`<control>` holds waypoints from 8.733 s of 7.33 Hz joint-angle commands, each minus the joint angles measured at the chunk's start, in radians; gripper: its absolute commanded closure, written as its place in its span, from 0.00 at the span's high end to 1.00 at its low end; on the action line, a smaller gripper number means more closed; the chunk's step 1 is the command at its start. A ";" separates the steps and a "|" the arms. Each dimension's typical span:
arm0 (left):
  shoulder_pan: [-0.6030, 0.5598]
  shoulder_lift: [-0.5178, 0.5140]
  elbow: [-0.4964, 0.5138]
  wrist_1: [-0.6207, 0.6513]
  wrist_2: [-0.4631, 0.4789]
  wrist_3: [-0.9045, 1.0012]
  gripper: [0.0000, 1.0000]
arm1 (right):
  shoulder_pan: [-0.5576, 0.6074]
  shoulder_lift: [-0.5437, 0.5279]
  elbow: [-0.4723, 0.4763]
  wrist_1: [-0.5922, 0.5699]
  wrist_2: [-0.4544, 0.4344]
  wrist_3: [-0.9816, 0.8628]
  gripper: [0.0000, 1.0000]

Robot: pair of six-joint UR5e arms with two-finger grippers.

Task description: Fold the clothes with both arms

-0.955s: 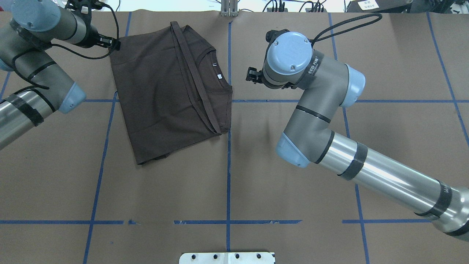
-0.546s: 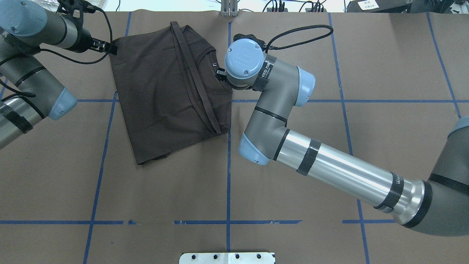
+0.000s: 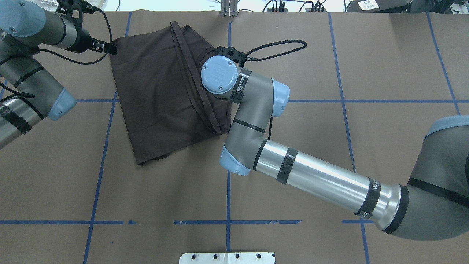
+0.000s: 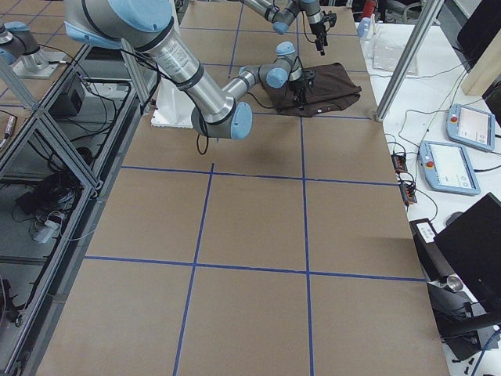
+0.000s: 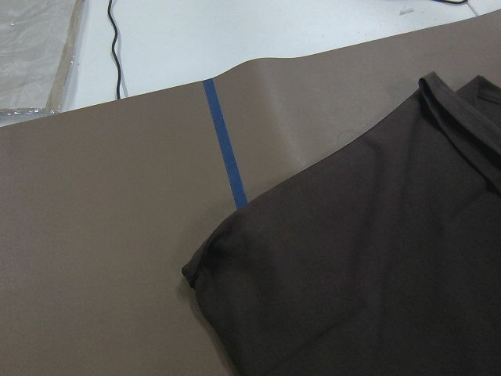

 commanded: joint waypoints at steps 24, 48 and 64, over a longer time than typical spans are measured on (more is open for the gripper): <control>0.003 0.012 0.001 -0.003 0.000 -0.008 1.00 | -0.263 -0.666 0.881 -0.231 -0.189 0.006 0.00; 0.003 0.015 -0.006 -0.003 -0.002 -0.012 1.00 | -0.556 -0.710 0.942 -0.337 -0.420 -0.236 0.03; 0.003 0.015 -0.006 -0.003 -0.002 -0.014 1.00 | -0.363 -0.598 0.812 -0.344 -0.190 -0.322 1.00</control>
